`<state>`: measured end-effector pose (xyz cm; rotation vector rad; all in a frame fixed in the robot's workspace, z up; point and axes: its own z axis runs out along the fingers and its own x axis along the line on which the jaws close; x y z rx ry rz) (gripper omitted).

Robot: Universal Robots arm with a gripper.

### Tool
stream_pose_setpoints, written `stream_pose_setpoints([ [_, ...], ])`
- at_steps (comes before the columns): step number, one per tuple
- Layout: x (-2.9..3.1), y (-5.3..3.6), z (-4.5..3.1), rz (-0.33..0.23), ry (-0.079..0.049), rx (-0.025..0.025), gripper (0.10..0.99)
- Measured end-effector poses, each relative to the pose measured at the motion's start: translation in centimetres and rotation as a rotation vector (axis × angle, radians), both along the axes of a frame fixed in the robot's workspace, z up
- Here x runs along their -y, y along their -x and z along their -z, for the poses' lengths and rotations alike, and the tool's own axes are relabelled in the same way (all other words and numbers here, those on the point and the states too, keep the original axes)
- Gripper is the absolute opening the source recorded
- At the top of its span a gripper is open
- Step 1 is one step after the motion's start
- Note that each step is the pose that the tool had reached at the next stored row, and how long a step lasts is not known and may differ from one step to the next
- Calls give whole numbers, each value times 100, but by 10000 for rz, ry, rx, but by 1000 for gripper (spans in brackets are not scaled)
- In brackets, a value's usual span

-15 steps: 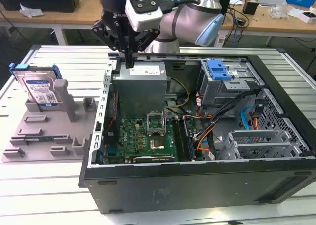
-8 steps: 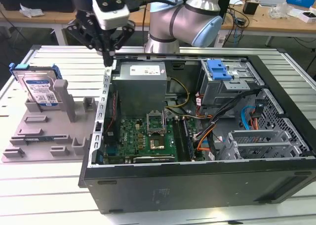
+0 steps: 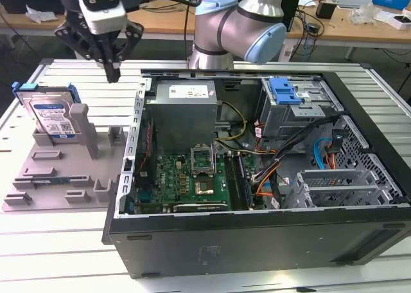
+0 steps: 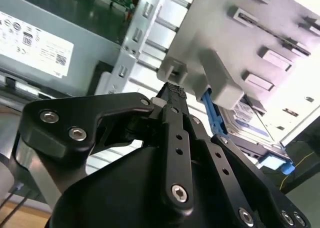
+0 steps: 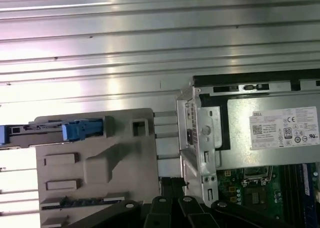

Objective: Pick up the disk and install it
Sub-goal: 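Reach for the disk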

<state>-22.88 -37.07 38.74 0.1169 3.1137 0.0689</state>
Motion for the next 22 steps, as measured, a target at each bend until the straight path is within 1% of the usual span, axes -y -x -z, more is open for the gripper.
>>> stream_pose_setpoints([
  [1, -14, 36, 2, -1, 0, 0, 106],
  [2, -36, 92, 6, -2, 0, 0, 106],
  [3, -67, 168, 11, -1, 0, 0, 106],
  [9, -173, 431, 29, 0, 0, -1, 106],
  [10, -203, 502, 35, -2, 0, 0, 106],
  [12, -239, 585, 42, 0, 0, 0, 106],
  [13, -267, 649, 46, -4, 0, -1, 106],
  [17, -334, 801, 58, -3, 0, -1, 106],
  [18, -368, 877, 64, 0, 0, 1, 106],
  [19, -392, 931, 68, -2, 0, 0, 106],
  [22, -448, 1051, 77, -1, 0, 0, 106],
])
